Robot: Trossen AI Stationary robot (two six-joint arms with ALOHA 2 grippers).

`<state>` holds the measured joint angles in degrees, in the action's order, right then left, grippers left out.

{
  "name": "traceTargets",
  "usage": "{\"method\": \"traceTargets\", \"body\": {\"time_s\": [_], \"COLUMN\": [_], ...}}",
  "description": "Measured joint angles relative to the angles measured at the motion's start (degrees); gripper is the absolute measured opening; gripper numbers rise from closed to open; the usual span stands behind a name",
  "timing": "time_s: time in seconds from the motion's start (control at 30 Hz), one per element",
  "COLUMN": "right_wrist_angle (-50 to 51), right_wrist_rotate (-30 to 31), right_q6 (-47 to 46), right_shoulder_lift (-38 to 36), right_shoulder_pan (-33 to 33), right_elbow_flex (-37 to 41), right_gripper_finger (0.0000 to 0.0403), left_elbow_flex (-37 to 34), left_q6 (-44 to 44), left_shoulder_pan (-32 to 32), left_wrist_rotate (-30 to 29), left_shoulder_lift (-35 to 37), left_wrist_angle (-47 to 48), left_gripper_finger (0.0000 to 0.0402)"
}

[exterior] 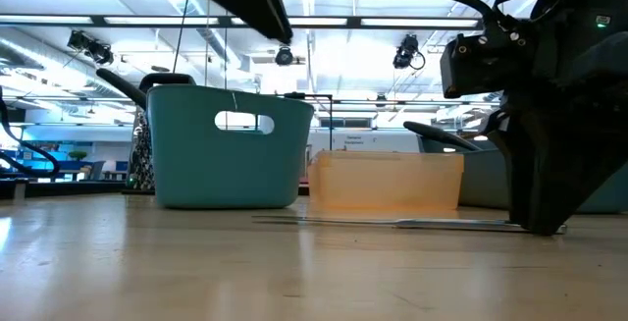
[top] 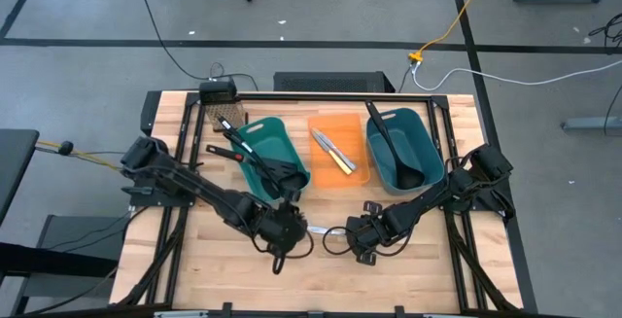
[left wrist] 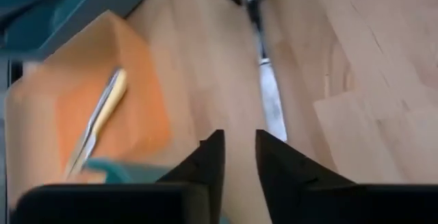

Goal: Pick & Place Kitchen Items
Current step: Adjust the dark green bin on the table

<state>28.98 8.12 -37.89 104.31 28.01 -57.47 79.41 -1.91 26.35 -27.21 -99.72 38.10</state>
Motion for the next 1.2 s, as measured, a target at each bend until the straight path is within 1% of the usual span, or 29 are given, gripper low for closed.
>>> {"method": "traceTargets", "body": {"time_s": [0.1,0.2,0.27,0.43,0.57,0.7,0.8,0.9,1.03,1.2], "right_wrist_angle": [-0.07,-0.09,-0.11,-0.16,-0.18,-0.23,-0.29,-0.33,-0.35,-0.35], "right_wrist_rotate": [0.08,0.2,0.22,0.26,0.31,0.91,1.1,1.11,1.1,1.19], "right_q6": [0.0,0.03,0.18,0.42,0.72,0.88,0.9,0.92,0.94,0.94], "right_shoulder_lift": [0.0,0.02,0.0,0.02,0.02,0.02,0.04,0.04,0.04,0.04], "right_shoulder_pan": [0.0,0.0,0.0,0.0,-0.02,-0.01,0.0,0.0,0.0,0.0], "right_elbow_flex": [0.0,0.0,0.0,0.02,0.02,0.01,0.0,0.0,0.0,0.0], "right_gripper_finger": [0.0162,0.0162,0.0162,0.0162,0.0162,0.0162,0.0162,0.0162,0.0162,0.0162], "left_elbow_flex": [3.44,4.87,4.97,3.0,1.43,0.6,0.62,0.62,0.59,0.62], "left_q6": [5.68,10.79,13.25,14.53,13.93,11.51,9.91,8.68,8.7,10.19], "left_shoulder_pan": [-1.79,-4.56,-6.63,-11.65,-14.76,-16.31,-16.73,-16.92,-17.21,-17.68], "left_wrist_rotate": [0.14,0.71,2.16,6.87,10.86,11.68,12.31,14.54,16.5,16.08], "left_shoulder_lift": [0.0,0.02,0.03,0.04,0.04,-0.04,-0.04,-0.04,-1.06,-2.36], "left_wrist_angle": [6.57,12.33,14.85,16.13,15.49,14.5,12.28,11.39,11.88,11.54], "left_gripper_finger": [0.0121,0.0158,0.0183,0.0239,0.0262,0.0262,0.0249,0.0232,0.0211,0.0202]}}
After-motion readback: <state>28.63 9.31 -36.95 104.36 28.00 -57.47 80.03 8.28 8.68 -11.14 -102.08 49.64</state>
